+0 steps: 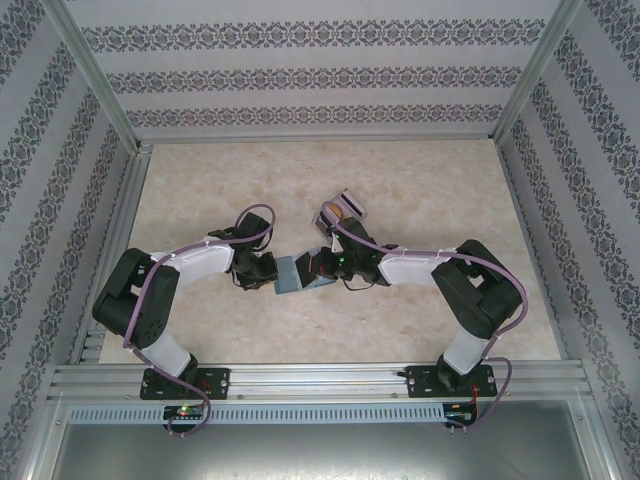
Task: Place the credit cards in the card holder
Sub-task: Insert the credit card into the card slot.
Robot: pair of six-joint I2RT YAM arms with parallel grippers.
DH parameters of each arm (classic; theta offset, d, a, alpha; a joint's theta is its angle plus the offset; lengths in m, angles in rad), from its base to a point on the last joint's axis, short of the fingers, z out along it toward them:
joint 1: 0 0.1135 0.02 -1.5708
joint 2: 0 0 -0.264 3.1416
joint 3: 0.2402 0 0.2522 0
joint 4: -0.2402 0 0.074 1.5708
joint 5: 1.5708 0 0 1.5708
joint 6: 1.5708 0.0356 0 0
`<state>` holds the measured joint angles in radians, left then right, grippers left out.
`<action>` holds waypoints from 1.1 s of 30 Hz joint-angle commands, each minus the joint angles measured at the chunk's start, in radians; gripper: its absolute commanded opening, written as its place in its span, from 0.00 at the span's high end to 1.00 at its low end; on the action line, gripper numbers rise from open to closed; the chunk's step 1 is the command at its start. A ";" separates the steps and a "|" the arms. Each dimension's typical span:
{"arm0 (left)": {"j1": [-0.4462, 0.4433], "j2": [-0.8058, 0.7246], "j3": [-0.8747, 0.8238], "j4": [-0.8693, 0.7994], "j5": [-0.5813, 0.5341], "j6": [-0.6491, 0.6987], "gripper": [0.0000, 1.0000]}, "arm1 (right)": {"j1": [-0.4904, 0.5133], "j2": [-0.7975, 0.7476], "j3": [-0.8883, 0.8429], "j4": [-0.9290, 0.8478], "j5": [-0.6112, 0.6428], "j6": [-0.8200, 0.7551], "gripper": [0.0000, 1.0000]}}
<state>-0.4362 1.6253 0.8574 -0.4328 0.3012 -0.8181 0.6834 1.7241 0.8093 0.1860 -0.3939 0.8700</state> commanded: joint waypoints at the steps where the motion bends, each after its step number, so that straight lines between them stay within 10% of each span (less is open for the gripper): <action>1: 0.010 0.001 -0.011 0.014 -0.023 0.005 0.88 | 0.009 0.025 -0.002 0.026 -0.023 0.020 0.95; 33: 0.010 0.012 -0.009 0.029 -0.033 0.014 0.93 | 0.029 0.123 0.086 0.011 -0.105 -0.018 0.95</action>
<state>-0.4362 1.6253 0.8543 -0.4324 0.2859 -0.8181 0.6838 1.8103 0.8845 0.2295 -0.4389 0.8761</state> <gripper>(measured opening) 0.067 0.067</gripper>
